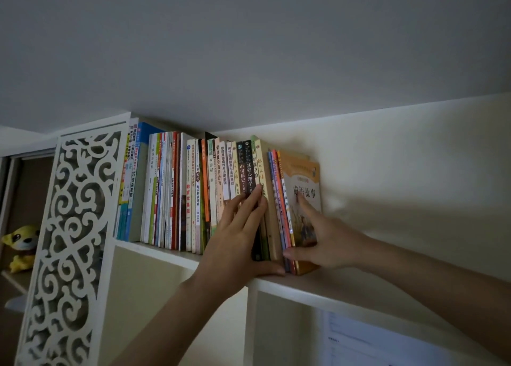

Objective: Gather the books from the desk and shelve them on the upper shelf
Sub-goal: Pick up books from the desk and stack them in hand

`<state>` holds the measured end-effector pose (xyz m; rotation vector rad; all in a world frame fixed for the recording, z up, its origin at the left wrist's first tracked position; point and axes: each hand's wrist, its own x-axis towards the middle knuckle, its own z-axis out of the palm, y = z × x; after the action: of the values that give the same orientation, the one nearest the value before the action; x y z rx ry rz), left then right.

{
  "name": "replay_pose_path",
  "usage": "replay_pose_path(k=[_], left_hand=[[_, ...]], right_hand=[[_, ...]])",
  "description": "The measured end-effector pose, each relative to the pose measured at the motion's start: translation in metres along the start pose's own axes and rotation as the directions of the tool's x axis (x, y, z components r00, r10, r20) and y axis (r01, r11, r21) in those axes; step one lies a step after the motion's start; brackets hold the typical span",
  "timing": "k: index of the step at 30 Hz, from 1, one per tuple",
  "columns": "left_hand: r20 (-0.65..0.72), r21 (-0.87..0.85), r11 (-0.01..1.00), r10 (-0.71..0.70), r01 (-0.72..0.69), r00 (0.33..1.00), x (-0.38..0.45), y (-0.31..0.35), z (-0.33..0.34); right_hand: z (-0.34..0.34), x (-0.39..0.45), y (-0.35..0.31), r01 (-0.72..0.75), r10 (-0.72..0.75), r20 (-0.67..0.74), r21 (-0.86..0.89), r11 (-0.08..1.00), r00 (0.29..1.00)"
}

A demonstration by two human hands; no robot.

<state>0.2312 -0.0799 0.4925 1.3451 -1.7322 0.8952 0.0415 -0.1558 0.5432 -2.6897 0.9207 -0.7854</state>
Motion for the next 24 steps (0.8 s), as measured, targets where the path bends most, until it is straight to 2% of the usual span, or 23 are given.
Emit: replay_pose_path(k=[3,8,12,15,18,20,24], left_hand=[[0.033,0.036,0.999,0.010,-0.011,0.999,0.002,-0.002,-0.009],[-0.023,0.039,0.998,-0.050,0.051,0.998,0.007,0.004,-0.015],[-0.014,0.075,0.997,-0.033,0.034,0.999,0.008,0.015,-0.017],[0.063,-0.015,0.999,-0.043,0.044,0.997,0.010,0.017,-0.017],[0.137,-0.084,0.993,-0.070,0.082,0.988,0.008,0.015,-0.026],[0.084,-0.187,0.976,-0.098,0.112,0.992,0.009,0.012,-0.036],[-0.081,-0.285,0.946,-0.186,0.156,0.979,0.048,-0.005,-0.056]], right_hand=[[-0.003,0.000,0.002,-0.024,0.022,0.010,0.147,0.989,1.000],[-0.003,0.010,0.007,-0.036,0.032,0.102,0.038,0.999,0.994],[-0.002,0.004,0.004,-0.093,0.082,0.085,0.142,0.985,0.993],[0.007,-0.005,0.002,-0.091,0.089,0.054,0.035,0.995,0.995],[0.015,-0.006,0.006,-0.108,0.116,0.082,-0.104,0.989,0.990],[0.013,-0.007,0.008,-0.090,0.099,0.088,-0.105,0.990,0.991],[0.000,-0.009,0.003,0.000,-0.001,0.016,0.049,0.999,1.000]])
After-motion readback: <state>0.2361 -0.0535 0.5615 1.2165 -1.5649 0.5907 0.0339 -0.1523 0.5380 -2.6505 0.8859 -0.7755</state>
